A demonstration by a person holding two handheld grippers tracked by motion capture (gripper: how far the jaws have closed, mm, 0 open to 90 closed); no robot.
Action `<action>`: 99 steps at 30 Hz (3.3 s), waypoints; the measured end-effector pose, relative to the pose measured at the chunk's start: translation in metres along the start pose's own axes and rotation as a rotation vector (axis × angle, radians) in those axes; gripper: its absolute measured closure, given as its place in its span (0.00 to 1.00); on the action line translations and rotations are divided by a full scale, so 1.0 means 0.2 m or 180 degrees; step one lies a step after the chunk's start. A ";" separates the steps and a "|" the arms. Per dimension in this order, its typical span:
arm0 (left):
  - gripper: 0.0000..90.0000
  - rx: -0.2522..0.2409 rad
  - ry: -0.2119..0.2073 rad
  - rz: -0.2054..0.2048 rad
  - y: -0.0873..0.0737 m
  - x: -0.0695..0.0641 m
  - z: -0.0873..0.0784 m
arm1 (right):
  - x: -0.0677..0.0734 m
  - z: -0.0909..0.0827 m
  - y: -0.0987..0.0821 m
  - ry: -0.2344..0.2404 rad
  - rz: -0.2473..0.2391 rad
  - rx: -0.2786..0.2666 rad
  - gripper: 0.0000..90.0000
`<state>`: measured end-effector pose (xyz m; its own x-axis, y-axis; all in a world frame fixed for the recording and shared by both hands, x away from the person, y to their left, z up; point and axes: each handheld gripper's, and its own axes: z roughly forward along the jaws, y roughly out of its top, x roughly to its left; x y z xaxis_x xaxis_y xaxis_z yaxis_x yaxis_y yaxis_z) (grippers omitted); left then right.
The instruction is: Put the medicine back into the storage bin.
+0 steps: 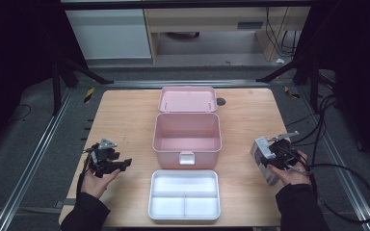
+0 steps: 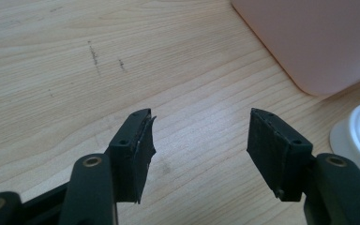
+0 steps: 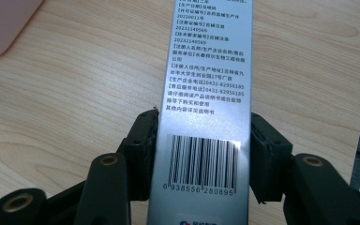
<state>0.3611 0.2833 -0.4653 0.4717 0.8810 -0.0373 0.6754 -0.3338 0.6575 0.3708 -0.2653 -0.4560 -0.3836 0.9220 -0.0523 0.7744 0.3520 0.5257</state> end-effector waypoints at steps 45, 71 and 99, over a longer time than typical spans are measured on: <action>0.48 0.0026 0.0026 0.0044 0.00 -0.01 0.00 | -0.01 -0.10 0.08 0.0174 -0.0064 -0.0083 0.63; 0.47 0.0004 0.0028 0.0040 0.00 -0.01 0.00 | 0.09 -0.36 0.43 0.0326 -0.0185 -0.0684 0.62; 0.47 0.0010 0.0034 0.0058 0.00 0.00 0.01 | 0.41 -0.37 0.84 0.0671 -0.0556 -0.0861 0.62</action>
<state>0.3614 0.2826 -0.4673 0.4778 0.8783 -0.0172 0.6686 -0.3508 0.6556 0.4317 -0.1433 -0.3097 -0.6149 0.7886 -0.0001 0.5383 0.4198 0.7308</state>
